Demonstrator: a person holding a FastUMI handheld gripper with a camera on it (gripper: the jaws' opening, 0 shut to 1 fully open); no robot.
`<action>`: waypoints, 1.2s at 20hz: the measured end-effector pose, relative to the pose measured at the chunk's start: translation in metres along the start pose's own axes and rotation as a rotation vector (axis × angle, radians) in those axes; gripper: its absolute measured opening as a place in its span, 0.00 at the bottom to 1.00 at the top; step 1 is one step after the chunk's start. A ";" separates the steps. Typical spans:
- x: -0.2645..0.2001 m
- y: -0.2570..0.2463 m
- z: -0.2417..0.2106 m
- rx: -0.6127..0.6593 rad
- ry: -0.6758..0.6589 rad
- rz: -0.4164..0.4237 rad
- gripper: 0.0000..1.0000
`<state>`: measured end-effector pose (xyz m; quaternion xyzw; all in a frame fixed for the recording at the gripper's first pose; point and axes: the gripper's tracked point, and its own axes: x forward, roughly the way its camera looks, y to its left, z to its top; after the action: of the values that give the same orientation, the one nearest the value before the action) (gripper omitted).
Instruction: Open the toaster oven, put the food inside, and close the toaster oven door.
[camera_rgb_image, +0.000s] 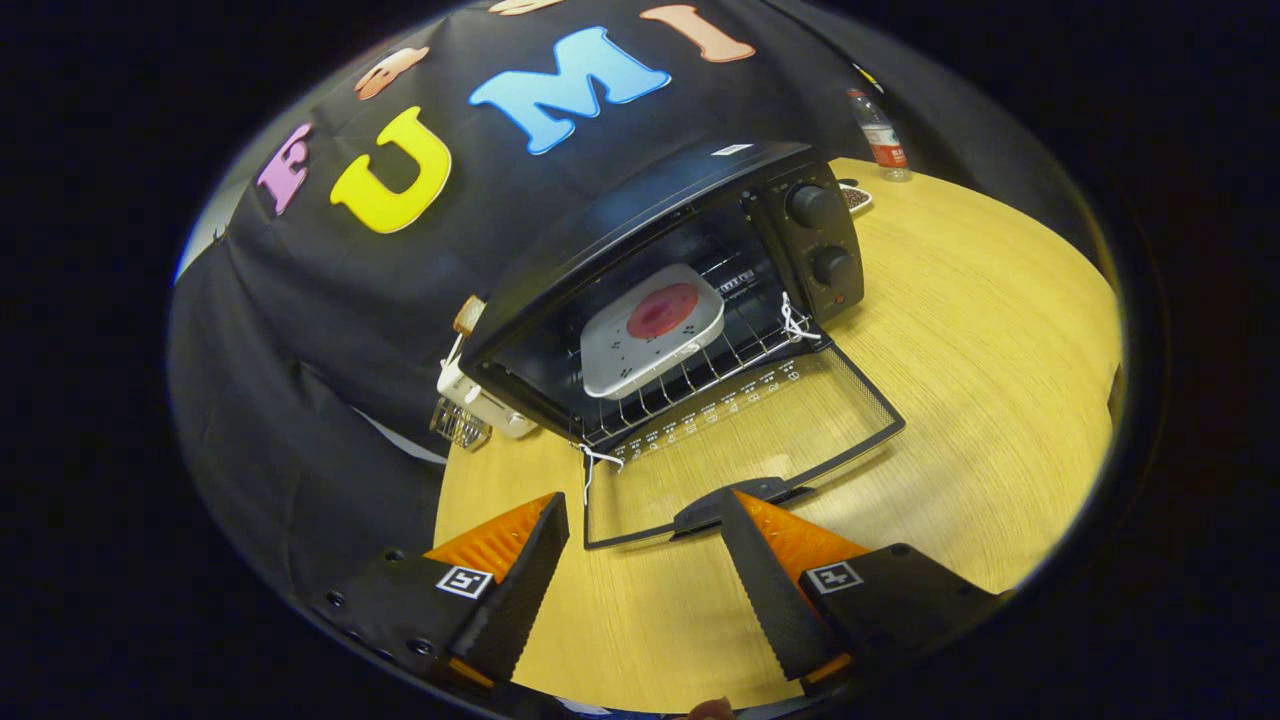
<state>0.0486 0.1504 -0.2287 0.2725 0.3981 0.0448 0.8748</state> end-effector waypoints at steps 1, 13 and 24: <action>-0.002 -0.002 -0.004 -0.034 0.008 -0.005 0.98; 0.025 -0.057 -0.055 -0.410 0.182 -0.186 0.98; 0.059 -0.076 -0.050 -0.423 0.189 -0.315 0.98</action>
<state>0.0419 0.1260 -0.3339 0.0132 0.4973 0.0157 0.8673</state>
